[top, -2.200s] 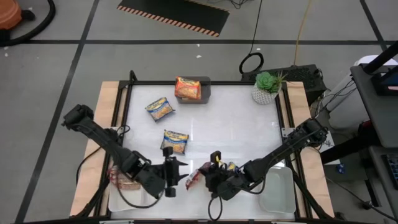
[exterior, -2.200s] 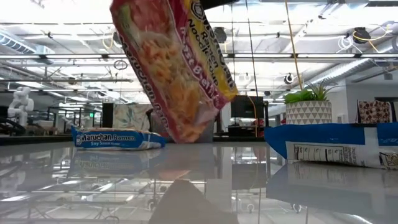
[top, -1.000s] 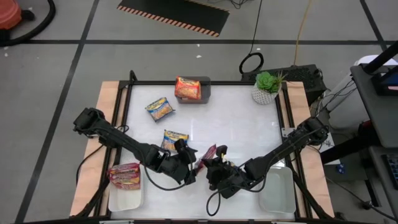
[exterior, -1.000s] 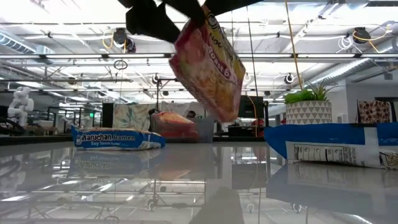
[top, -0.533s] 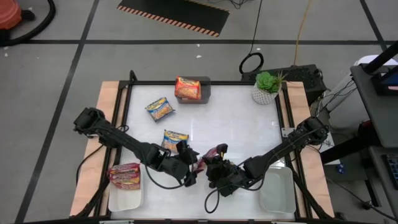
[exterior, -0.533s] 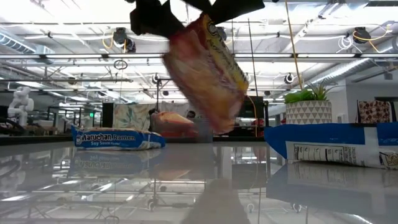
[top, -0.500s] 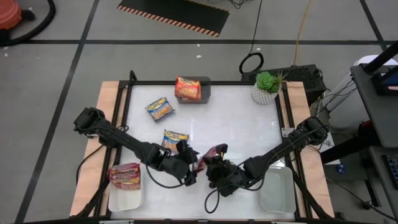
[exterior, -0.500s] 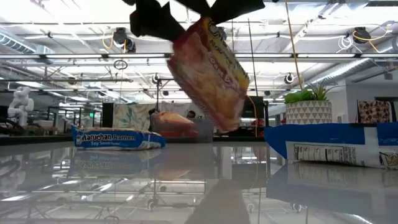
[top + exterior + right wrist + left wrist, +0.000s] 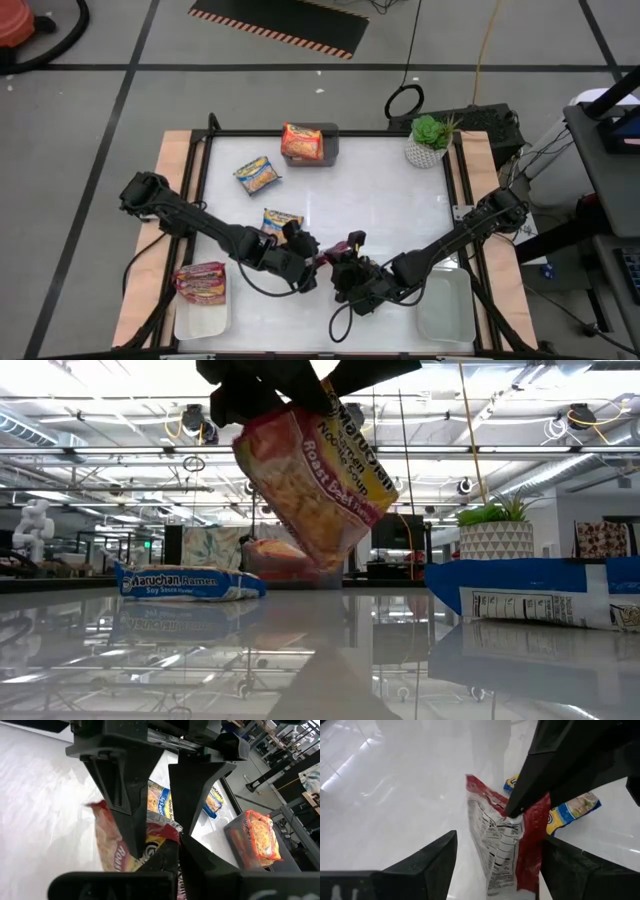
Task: Sort Maruchan noodles
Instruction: Put the red noodle pack into the white bin
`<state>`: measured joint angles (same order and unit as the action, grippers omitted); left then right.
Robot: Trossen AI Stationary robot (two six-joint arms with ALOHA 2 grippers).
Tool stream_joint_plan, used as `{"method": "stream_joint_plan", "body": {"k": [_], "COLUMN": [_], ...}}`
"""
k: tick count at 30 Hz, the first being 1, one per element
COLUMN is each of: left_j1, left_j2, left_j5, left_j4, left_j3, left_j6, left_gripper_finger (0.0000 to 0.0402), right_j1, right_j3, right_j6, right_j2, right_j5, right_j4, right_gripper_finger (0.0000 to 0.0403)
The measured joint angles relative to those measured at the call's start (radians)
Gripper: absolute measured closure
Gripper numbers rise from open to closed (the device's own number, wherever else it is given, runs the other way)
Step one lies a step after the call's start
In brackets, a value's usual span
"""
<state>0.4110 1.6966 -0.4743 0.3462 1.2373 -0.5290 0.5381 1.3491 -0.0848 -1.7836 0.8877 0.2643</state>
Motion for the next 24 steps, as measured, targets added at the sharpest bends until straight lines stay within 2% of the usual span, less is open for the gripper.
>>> {"method": "stream_joint_plan", "body": {"k": [4,6,11,14,19,24], "left_j1": [-0.003,-0.003,-0.002,-0.002,-0.002,0.012], "left_j2": [0.0,0.0,0.0,0.0,0.0,-0.01], "left_j5": [-0.016,0.004,0.047,0.056,0.083,0.1], "left_j4": [0.008,0.026,0.034,0.027,0.022,0.016], "left_j3": [0.0,0.0,0.0,-0.002,-0.001,-0.002], "left_j6": [0.022,0.023,0.078,0.104,0.113,0.151], "left_gripper_finger": [0.0146,0.0164,0.0258,0.0297,0.0301,0.0299], "right_j1": [0.0,0.0,0.0,0.0,0.01,0.039], "right_j3": [0.0,0.0,0.0,0.0,0.0,0.0], "right_j6": [0.002,0.002,0.009,0.017,0.032,0.032], "right_j2": [0.0,0.0,0.0,0.0,0.004,0.059], "right_j5": [0.0,-0.002,-0.041,-0.066,-0.076,-0.118], "right_j4": [-0.004,-0.004,-0.006,-0.004,-0.001,0.016], "right_gripper_finger": [0.0403,0.0403,0.0403,0.0403,0.0397,0.0361]}}
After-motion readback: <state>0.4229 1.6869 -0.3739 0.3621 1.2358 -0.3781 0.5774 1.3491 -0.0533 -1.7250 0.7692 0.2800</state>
